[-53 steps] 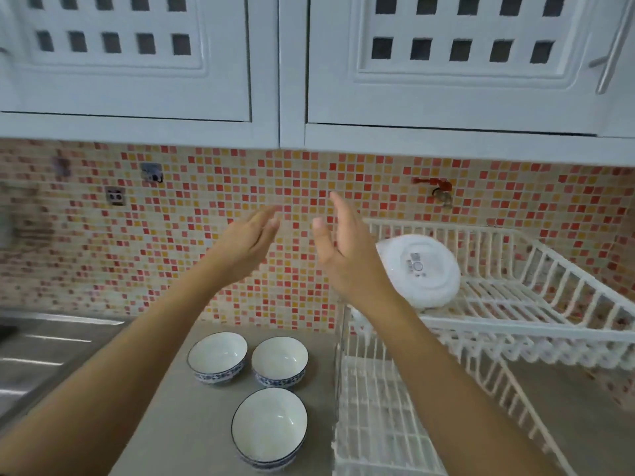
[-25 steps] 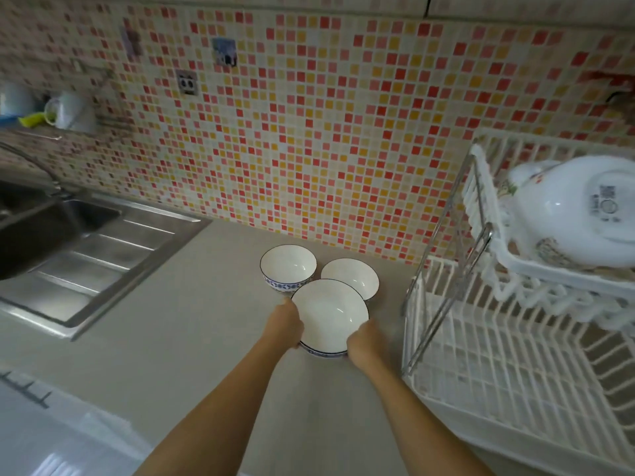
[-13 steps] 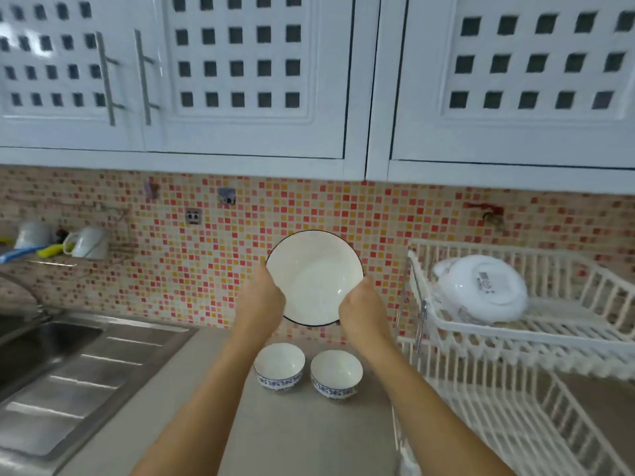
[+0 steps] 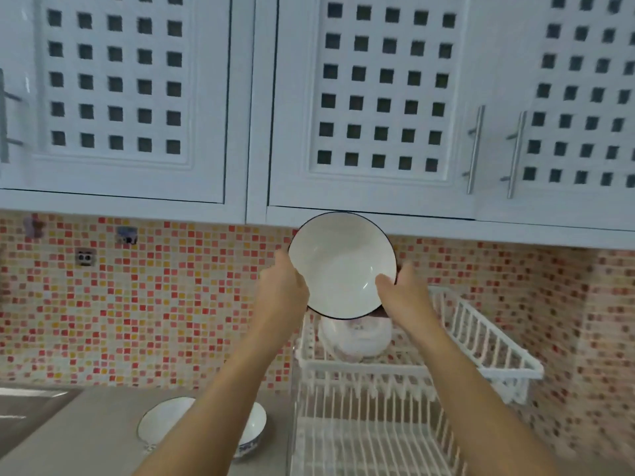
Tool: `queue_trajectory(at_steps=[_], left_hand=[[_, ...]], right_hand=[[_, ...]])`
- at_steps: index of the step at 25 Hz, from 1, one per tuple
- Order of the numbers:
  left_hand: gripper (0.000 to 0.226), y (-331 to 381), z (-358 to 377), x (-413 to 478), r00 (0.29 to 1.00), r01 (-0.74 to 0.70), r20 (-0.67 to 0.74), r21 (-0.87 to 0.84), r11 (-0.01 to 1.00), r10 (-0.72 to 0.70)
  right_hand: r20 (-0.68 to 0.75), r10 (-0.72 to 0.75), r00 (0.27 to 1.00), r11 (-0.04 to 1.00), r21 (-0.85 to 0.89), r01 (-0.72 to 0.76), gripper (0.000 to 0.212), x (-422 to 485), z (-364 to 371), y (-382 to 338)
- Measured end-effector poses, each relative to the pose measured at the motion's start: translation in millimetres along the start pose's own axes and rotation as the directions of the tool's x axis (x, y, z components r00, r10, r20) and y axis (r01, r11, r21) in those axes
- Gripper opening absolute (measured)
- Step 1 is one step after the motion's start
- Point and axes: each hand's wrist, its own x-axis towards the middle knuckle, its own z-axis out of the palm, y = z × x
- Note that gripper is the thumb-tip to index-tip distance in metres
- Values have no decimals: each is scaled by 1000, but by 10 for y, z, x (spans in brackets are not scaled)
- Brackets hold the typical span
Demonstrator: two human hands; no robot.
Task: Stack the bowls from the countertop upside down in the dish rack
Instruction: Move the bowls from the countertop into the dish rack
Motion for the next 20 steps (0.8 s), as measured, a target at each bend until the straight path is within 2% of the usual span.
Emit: queue_trajectory(at_steps=[3, 5, 6, 8, 10, 11, 12, 14, 16, 19, 20], left_hand=[[27, 276, 539, -57, 990, -127, 44, -98, 987, 132], [32, 420, 780, -71, 976, -140, 125, -255, 957, 177], [42, 480, 859, -51, 962, -107, 204, -339, 935, 184], [58, 565, 998, 60, 888, -19, 393, -489, 872, 240], [50, 648, 1057, 138, 768, -48, 515, -546, 837, 380], [49, 699, 1098, 164, 695, -130, 561, -517, 846, 449], [59, 750, 1146, 182, 620, -229, 607, -467, 854, 497], [85, 860, 1262, 228, 535, -399, 659, -353, 846, 528], [97, 971, 1351, 276, 531, -498, 677, -238, 834, 510], [92, 1075, 1452, 320, 545, -598, 684, -87, 797, 485], [89, 1087, 1502, 314, 554, -630, 681, -33, 776, 479]], right_hand=[[3, -23, 1000, 999, -44, 24, 32, 274, -485, 457], [-31, -142, 989, 988, -57, 140, 27, 368, -763, 721], [-69, -224, 972, 973, -73, 219, 27, 411, -886, 857], [-137, -430, 892, 898, -167, 407, 32, 487, -1124, 1109], [-88, -590, 802, 787, -284, 548, 42, 562, -1289, 1299], [-43, -654, 755, 719, -347, 602, 44, 617, -1352, 1397], [-11, -715, 699, 638, -420, 646, 43, 646, -1397, 1458], [33, -790, 612, 513, -511, 690, 42, 739, -1453, 1595], [78, -807, 585, 470, -514, 718, 42, 827, -1472, 1711], [70, -826, 559, 459, -491, 740, 48, 933, -1437, 1917], [83, -815, 573, 476, -469, 744, 50, 959, -1447, 1945]])
